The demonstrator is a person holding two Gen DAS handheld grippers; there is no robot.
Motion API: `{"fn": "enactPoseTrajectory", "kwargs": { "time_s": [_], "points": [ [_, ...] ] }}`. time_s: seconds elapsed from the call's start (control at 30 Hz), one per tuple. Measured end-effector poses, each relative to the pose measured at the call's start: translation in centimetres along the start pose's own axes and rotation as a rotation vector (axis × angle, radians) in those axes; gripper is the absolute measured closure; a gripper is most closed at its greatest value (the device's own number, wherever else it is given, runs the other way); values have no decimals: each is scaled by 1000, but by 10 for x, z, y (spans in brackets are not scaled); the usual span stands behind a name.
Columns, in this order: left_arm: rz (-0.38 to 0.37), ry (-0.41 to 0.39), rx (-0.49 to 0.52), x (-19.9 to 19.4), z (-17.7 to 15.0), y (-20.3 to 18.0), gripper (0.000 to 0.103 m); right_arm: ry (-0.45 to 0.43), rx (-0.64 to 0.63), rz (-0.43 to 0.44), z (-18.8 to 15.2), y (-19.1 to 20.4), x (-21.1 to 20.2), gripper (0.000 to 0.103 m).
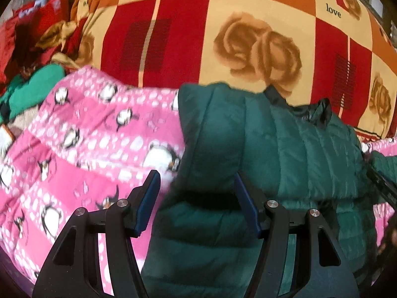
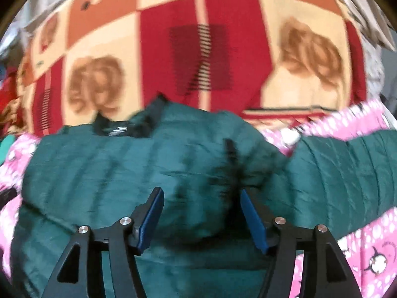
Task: Fold large clothes
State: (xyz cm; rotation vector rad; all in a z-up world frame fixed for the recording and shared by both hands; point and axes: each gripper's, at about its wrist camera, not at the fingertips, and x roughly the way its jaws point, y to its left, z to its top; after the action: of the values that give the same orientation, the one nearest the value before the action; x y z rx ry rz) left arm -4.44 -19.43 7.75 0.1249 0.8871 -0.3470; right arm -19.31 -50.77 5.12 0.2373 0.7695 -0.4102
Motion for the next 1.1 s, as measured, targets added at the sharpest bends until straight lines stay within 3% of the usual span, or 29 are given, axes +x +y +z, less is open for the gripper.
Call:
{"fn": "enactPoseTrajectory", "kwargs": {
  "time_s": [0.23, 0.37, 0.47, 0.53, 0.67, 0.9, 1.1],
  "points": [
    [37, -24, 21, 26, 19, -16, 41, 23, -86, 205, 19, 72, 15, 40],
    [46, 2, 22, 48, 18, -21, 41, 38, -128, 232, 27, 104, 40, 40],
    [42, 10, 8, 61, 16, -19, 39, 68, -160, 204, 26, 117, 68, 39],
    [51, 5, -2, 65, 14, -17, 33, 79, -157, 191, 25, 118, 83, 35],
    [49, 6, -8, 70, 12, -16, 31, 96, -119, 189, 26, 111, 98, 31],
    [54, 4, -5, 71, 12, -18, 31, 79, -115, 202, 28, 94, 71, 31],
    [64, -1, -10, 71, 10, -18, 25, 57, -111, 103, 21, 47, 54, 31]
  ]
}}
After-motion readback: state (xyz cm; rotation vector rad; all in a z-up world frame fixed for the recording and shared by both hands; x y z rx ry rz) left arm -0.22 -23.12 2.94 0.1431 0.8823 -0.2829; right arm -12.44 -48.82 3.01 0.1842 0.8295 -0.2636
